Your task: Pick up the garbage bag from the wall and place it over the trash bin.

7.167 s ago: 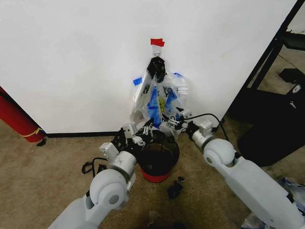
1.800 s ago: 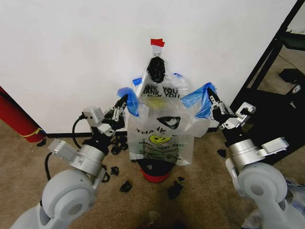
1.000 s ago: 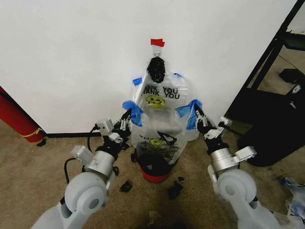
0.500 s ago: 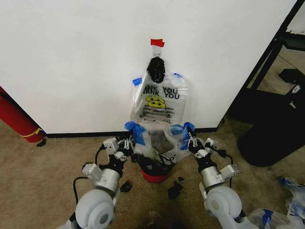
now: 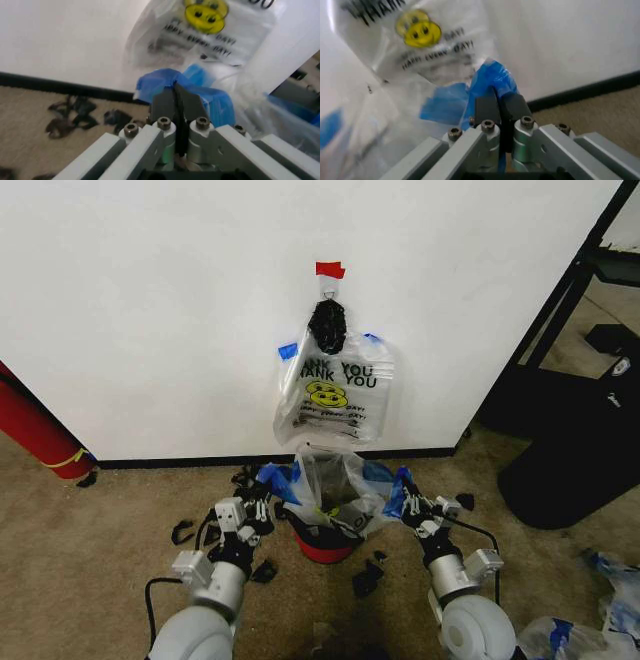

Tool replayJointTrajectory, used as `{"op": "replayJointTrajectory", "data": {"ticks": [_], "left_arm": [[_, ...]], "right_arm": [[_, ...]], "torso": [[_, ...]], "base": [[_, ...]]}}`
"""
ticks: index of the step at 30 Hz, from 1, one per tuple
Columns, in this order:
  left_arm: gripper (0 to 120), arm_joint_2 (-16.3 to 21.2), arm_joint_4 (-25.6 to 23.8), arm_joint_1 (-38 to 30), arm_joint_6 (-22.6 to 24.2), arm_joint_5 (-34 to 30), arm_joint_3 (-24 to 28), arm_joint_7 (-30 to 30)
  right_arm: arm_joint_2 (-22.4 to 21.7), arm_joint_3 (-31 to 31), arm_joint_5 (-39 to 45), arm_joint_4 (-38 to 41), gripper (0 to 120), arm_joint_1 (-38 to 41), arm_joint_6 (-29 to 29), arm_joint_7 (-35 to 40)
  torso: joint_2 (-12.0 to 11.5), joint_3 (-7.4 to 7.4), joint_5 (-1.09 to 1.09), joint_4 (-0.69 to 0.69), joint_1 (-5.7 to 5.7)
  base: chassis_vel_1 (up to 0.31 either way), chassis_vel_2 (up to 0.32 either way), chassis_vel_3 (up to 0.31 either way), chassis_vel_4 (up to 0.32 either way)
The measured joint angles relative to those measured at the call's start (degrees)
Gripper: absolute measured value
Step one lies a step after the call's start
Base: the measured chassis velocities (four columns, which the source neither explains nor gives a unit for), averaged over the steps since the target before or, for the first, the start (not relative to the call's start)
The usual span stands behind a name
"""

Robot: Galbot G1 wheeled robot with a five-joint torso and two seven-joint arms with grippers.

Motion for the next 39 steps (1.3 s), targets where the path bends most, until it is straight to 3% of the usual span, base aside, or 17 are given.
{"op": "replayJointTrajectory", "data": {"ticks": [18,32,39], "left_arm": [[0,1.86,-0.03,5.91,0.44,-0.29,-0.95,0.13],[0,5.61,-0.92,8.12,3.54,-7.60,-1.48,-0.13],[0,9.34,-1.32,7.95,6.53,-11.31,-1.43,-0.41]], "right_arm": [[-0.88,-2.12,-2.63,-1.36,0,-0.79,-4.07,2.91],[-3.31,-0.65,-1.76,0.19,0,-1.76,-9.73,6.23],[-4.87,-0.91,0.65,1.14,0,-1.34,-14.17,9.07]], "torso": [[-0.01,0.01,0.00,0.00,0.00],[-0.01,0.00,0.00,0.00,0.00],[-0.01,0.01,0.00,0.00,0.00]], "base": [[0.000,0.000,0.000,0.000],[0.000,0.000,0.000,0.000],[0.000,0.000,0.000,0.000]]}}
